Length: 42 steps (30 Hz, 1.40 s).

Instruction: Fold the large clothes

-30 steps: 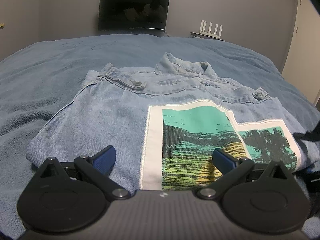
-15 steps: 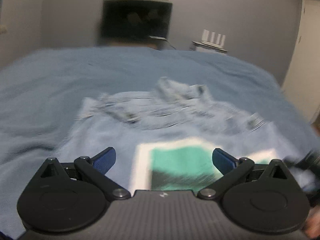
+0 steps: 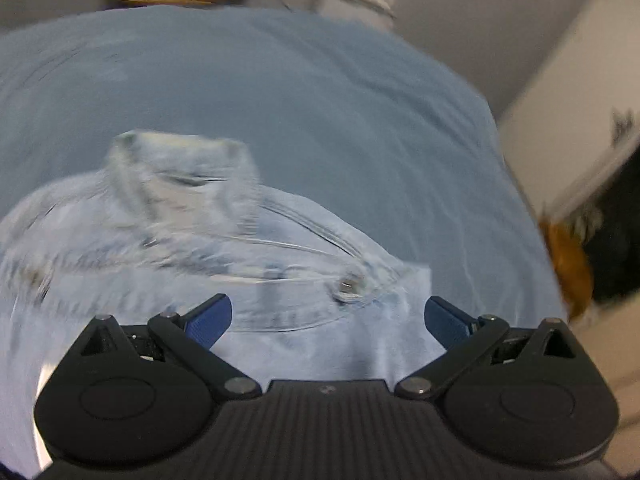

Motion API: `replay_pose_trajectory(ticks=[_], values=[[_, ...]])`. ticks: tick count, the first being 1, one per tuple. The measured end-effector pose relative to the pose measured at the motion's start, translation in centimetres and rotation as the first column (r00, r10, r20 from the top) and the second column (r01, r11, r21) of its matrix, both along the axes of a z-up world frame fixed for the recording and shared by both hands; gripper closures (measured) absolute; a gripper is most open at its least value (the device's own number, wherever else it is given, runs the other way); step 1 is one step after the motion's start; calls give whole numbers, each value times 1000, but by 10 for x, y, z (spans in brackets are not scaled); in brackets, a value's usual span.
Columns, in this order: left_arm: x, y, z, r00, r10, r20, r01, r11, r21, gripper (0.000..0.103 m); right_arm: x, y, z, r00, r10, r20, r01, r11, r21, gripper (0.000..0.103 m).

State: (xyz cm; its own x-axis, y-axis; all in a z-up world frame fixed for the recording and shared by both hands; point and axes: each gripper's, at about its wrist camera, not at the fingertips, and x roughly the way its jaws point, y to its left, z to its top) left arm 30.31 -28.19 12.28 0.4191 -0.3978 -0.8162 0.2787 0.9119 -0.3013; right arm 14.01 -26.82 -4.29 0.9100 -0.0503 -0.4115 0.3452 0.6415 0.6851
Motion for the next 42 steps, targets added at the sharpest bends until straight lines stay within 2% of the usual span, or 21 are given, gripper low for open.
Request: replay_pose_trajectory(ticks=[2, 5, 12, 14, 15, 17, 19, 20, 21, 22, 23, 24, 25, 28, 29, 31, 33, 35, 37, 41, 42], values=[[10, -34, 2, 994, -108, -33, 110, 989, 98, 0, -1, 0, 4, 1000, 17, 18, -16, 1000, -25, 60], [14, -81, 1, 967, -242, -78, 254, 940, 230, 0, 1, 6, 14, 997, 52, 58, -47, 995, -89, 62], [12, -158, -19, 922, -339, -186, 386, 837, 389, 0, 3, 23, 30, 978, 147, 150, -114, 972, -206, 63], [8, -177, -29, 911, -355, -208, 412, 783, 466, 2, 3, 24, 32, 974, 158, 161, -121, 969, -216, 63], [5, -185, -34, 904, -368, -218, 427, 746, 512, 3, 3, 24, 33, 973, 162, 166, -124, 968, -217, 63], [-3, -201, -44, 877, -419, -236, 469, 637, 611, 7, 0, 20, 31, 970, 168, 173, -129, 968, -214, 63], [-16, -214, -59, 839, -475, -264, 494, 465, 735, 16, -7, 18, 31, 969, 174, 178, -134, 967, -216, 63], [-21, -216, -66, 822, -500, -273, 490, 375, 787, 27, -9, 18, 31, 968, 177, 179, -136, 966, -218, 63], [-25, -215, -72, 810, -513, -284, 479, 299, 826, 36, -9, 18, 31, 967, 181, 182, -139, 965, -221, 63], [-26, -211, -75, 805, -518, -288, 466, 253, 848, 41, -15, 16, 32, 965, 187, 185, -144, 964, -226, 63], [-25, -205, -72, 809, -516, -280, 466, 273, 842, 57, -16, 17, 32, 962, 194, 190, -148, 962, -230, 63], [-22, -200, -66, 823, -502, -264, 463, 324, 825, 68, -16, 18, 33, 959, 204, 196, -156, 959, -237, 64], [-18, -190, -55, 839, -488, -240, 457, 395, 797, 72, -22, 18, 32, 956, 214, 201, -161, 955, -247, 65], [-13, -161, -25, 860, -479, -173, 441, 531, 723, 78, -37, 10, 31, 944, 245, 223, -180, 944, -275, 66], [-9, -144, -12, 877, -459, -142, 424, 601, 677, 80, -36, 11, 31, 937, 261, 231, -190, 939, -288, 67], [-3, -111, 11, 904, -419, -89, 387, 709, 589, 82, -41, 13, 35, 923, 301, 241, -217, 922, -320, 67], [-2, -73, 29, 925, -377, -36, 344, 798, 495, 83, -43, 18, 38, 905, 346, 247, -249, 902, -352, 67], [-1, -31, 43, 947, -320, 15, 286, 867, 408, 84, -43, 22, 41, 884, 395, 250, -289, 882, -371, 67], [-2, 8, 51, 965, -258, 53, 226, 914, 337, 85, -41, 31, 42, 861, 447, 242, -326, 851, -411, 67], [1, 89, 50, 988, -135, 77, 119, 976, 184, 86, -42, 59, 44, 821, 541, 183, -377, 754, -538, 65], [0, 106, 49, 990, -113, 79, 101, 985, 138, 86, -41, 70, 41, 820, 551, 157, -374, 722, -581, 57]])
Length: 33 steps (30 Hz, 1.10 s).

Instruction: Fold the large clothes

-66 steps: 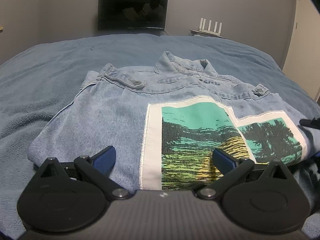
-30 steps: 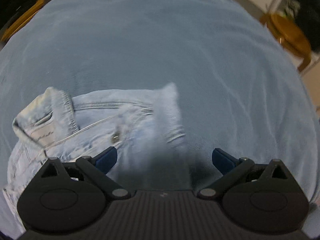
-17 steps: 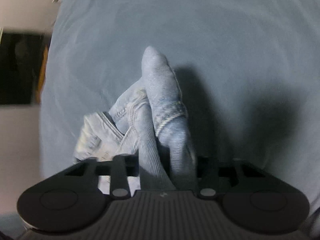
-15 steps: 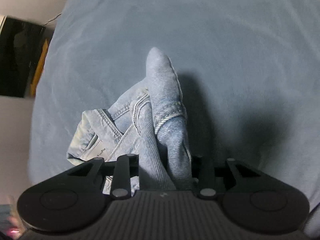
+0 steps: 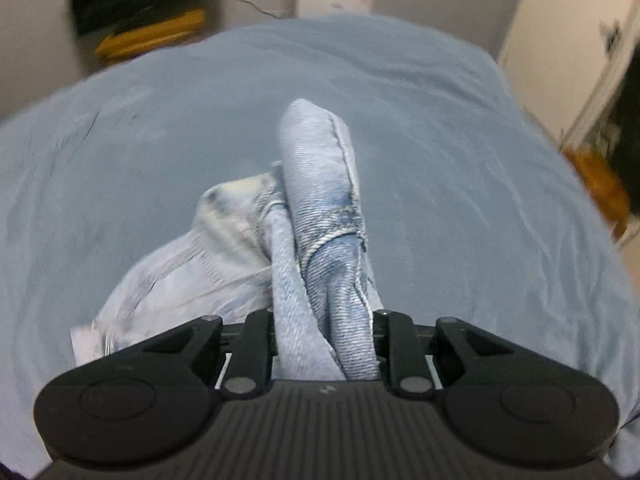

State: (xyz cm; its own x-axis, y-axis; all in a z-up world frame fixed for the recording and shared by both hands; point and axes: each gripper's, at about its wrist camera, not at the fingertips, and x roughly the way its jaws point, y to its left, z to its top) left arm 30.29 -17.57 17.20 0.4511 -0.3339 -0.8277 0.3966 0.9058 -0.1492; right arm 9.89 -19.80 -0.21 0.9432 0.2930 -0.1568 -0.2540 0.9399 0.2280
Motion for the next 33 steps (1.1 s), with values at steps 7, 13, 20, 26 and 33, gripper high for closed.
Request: replay_pose_trajectory(ticks=[7, 13, 20, 26, 33], values=[[-28, 135, -71, 985, 168, -32, -166, 894, -416, 86, 3, 63, -39, 997, 71, -11, -71, 938, -341, 38], [-62, 188, -119, 969, 237, -65, -225, 750, -621, 87, -4, 70, -50, 988, 142, -61, -154, 894, -420, 47], [-56, 211, -126, 978, 207, -15, -165, 730, -664, 89, -2, 91, -47, 989, 146, -32, -144, 871, -470, 55], [-57, 263, -151, 961, 259, -96, -246, 648, -721, 90, -5, 118, -35, 980, 198, -14, -180, 861, -476, 61], [-51, 277, -177, 962, 243, -121, -253, 640, -725, 88, -5, 130, -46, 970, 232, -78, -239, 825, -513, 63]])
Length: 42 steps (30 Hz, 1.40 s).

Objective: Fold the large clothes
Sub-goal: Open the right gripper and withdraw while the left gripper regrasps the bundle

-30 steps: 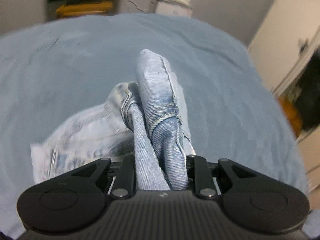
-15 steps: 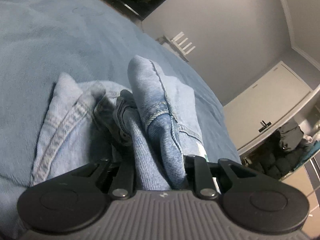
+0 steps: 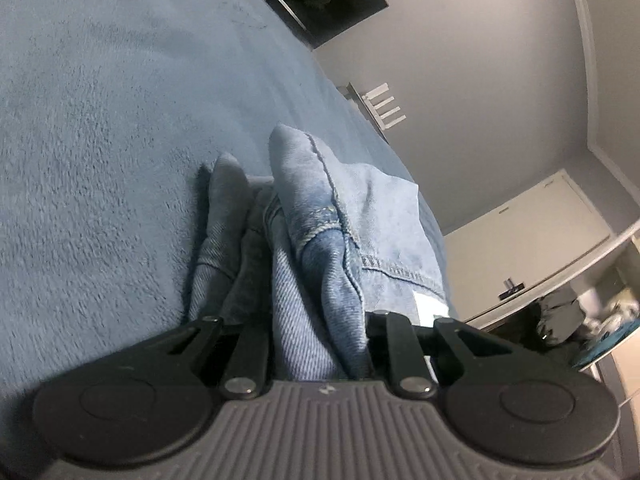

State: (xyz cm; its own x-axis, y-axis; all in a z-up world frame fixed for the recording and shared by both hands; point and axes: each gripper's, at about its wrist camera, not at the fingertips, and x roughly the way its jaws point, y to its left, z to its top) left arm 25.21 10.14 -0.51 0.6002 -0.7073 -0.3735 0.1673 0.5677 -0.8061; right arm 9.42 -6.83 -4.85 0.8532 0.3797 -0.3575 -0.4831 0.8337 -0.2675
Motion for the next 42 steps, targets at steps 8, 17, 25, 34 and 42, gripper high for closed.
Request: replay_pose_trajectory(ticks=[8, 17, 25, 34, 42], values=[[-29, 28, 25, 993, 113, -33, -109, 987, 120, 61, -5, -5, 0, 999, 20, -27, -20, 1000, -20, 62], [-119, -4, 102, 974, 190, 126, -220, 932, 289, 53, -12, -30, 27, 992, 45, -119, -33, 994, 100, 51], [-143, -38, 123, 961, 157, 229, -227, 920, 321, 53, -57, -118, 67, 990, 47, -132, 0, 943, 332, 30], [-134, -64, 120, 960, 50, 277, -154, 918, 364, 53, -3, -195, 54, 880, -315, -355, 459, 757, 465, 48], [-110, -38, 79, 998, 26, 63, -51, 904, 425, 75, 36, -214, 16, 831, -198, -519, 512, 638, 576, 59]])
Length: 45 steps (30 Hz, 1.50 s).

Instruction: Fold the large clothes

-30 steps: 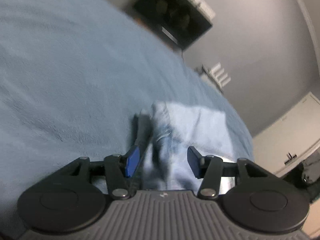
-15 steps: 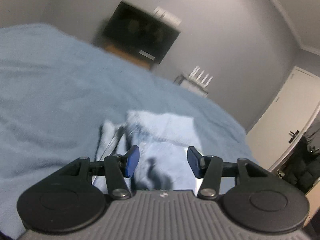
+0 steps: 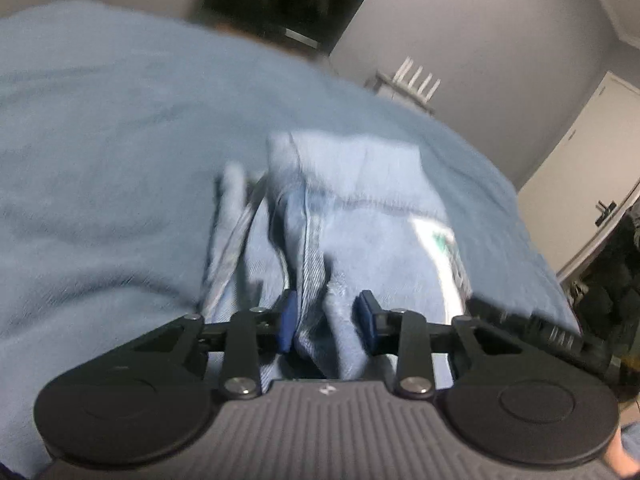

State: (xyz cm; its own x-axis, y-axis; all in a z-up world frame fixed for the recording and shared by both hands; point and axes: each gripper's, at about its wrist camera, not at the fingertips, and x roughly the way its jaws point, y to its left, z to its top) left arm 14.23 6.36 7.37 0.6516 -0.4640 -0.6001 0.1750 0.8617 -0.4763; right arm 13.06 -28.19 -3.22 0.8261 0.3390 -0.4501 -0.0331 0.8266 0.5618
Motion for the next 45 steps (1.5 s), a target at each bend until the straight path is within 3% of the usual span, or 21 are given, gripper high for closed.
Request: replay_pose_trajectory(ticks=[3, 7, 9, 11, 14, 17, 21, 25, 29, 31, 33, 36, 39, 42, 45], values=[[-1, 24, -6, 998, 10, -56, -12, 999, -41, 80, 4, 23, 9, 998, 53, 42, -47, 989, -142, 58], [0, 28, -12, 996, 43, -78, -42, 999, 9, 80, 3, 34, 15, 995, 79, 55, -67, 978, -197, 56], [-5, 22, -6, 998, 41, -37, -40, 999, 32, 80, 1, 35, 13, 995, 81, 56, -66, 972, -224, 56], [-12, 17, 7, 996, 68, 57, -69, 998, 13, 79, -1, 32, 14, 995, 81, 52, -69, 975, -210, 56], [-12, 7, 22, 980, 79, 183, -69, 996, -58, 66, 0, 33, 18, 995, 84, 55, -71, 977, -201, 56], [3, -18, 25, 970, 56, 237, -62, 998, 17, 66, 2, 40, 20, 995, 80, 63, -64, 974, -219, 56], [31, -37, -5, 991, 68, 117, -85, 986, 144, 66, 7, 43, 17, 994, 85, 64, -69, 973, -221, 56], [34, -39, -27, 992, 41, 118, -66, 973, 222, 68, 6, 55, 16, 990, 109, 88, -80, 956, -283, 54], [35, -31, -34, 994, 47, 95, -65, 980, 188, 69, 8, 76, 22, 985, 135, 104, -82, 911, -404, 53], [35, -31, -33, 994, 44, 99, -62, 981, 184, 69, 7, 69, 30, 986, 123, 114, -74, 931, -358, 55], [34, -33, -32, 994, 42, 102, -60, 981, 183, 69, 7, 58, 42, 979, 95, 181, -36, 951, -307, 61], [31, -33, -31, 993, 41, 111, -62, 979, 194, 69, 36, 57, 55, 979, 106, 174, -46, 947, -319, 61], [32, -30, -30, 993, 39, 112, -61, 979, 196, 69, 81, 68, 58, 975, 166, 147, -89, 901, -424, 64], [34, -29, -33, 993, 37, 112, -58, 979, 193, 69, 124, 80, 46, 968, 228, 101, -136, 823, -552, 65], [32, -29, -32, 992, 29, 119, -52, 979, 196, 69, 152, 85, 26, 975, 219, 32, -148, 755, -638, 65]])
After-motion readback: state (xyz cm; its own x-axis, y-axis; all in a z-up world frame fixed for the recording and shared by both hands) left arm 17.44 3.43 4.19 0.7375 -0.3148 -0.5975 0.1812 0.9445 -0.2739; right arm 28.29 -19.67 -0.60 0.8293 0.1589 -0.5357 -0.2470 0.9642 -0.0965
